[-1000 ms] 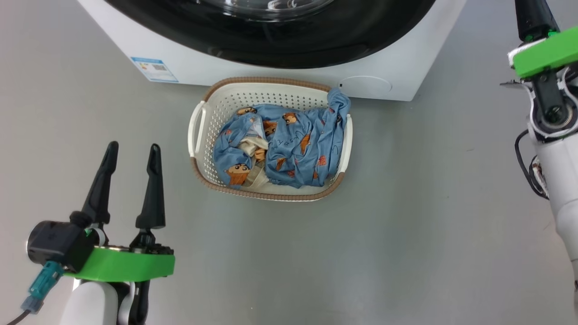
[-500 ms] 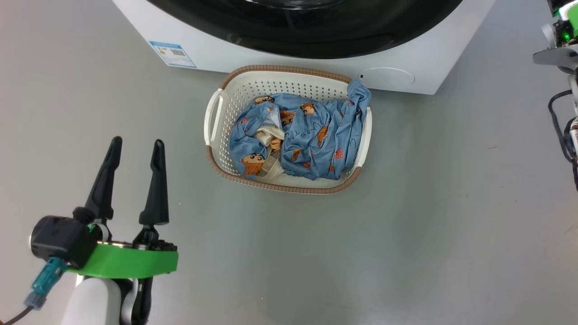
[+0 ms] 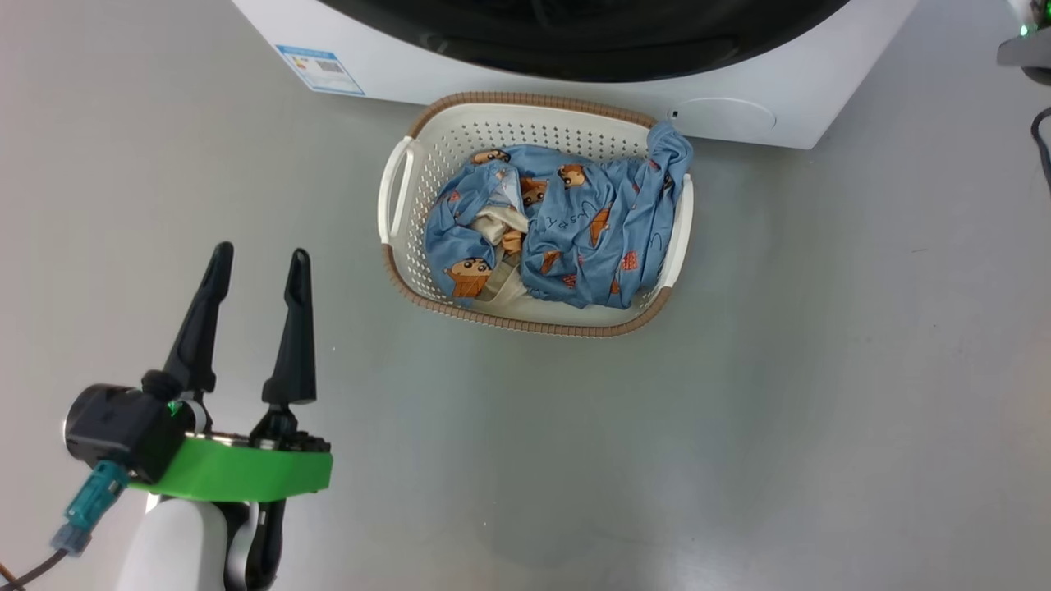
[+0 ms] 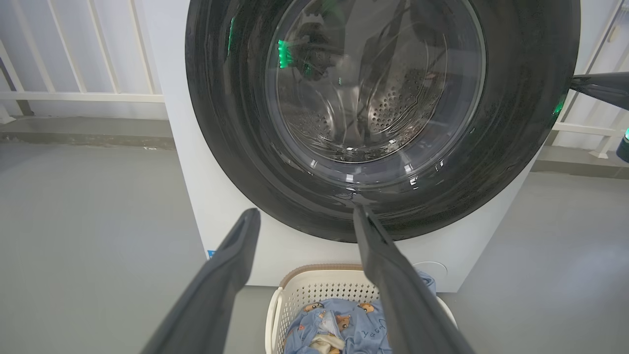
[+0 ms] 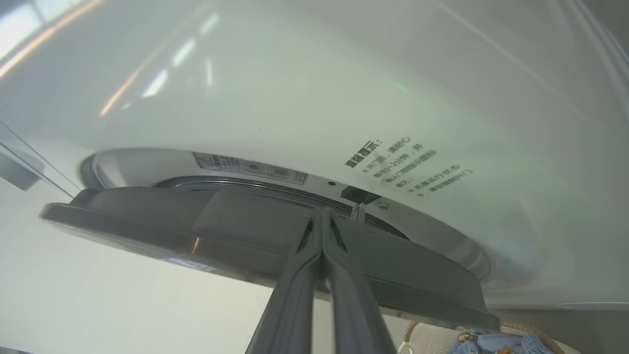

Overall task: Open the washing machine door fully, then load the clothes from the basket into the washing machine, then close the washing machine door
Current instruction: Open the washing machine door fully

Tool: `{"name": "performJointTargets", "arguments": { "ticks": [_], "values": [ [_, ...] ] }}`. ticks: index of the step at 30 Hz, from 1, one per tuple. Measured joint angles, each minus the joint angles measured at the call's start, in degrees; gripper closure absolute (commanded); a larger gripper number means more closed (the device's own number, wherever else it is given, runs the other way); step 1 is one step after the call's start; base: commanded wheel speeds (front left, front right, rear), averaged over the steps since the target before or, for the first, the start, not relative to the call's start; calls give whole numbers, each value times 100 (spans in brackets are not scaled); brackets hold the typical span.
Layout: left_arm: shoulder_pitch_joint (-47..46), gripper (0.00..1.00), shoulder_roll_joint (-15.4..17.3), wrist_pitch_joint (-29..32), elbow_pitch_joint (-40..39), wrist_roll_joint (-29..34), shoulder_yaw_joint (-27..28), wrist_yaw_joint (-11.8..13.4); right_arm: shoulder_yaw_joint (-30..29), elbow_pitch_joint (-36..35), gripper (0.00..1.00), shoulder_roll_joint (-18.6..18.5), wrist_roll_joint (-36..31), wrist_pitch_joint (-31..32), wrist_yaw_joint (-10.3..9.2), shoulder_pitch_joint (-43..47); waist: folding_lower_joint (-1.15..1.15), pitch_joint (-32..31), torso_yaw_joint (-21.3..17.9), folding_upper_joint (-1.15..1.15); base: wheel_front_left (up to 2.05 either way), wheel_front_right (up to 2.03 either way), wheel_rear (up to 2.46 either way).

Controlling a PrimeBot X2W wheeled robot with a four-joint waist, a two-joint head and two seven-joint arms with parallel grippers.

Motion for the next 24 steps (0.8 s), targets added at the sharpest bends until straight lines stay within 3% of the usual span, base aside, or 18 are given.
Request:
{"name": "performJointTargets", "arguments": {
  "ticks": [24],
  "values": [
    [-91, 0, -131, -14, 49, -102, 48, 0, 11, 717, 100, 43, 260, 761, -1, -778, 0, 260, 255, 0, 0, 0, 0]
  ]
}}
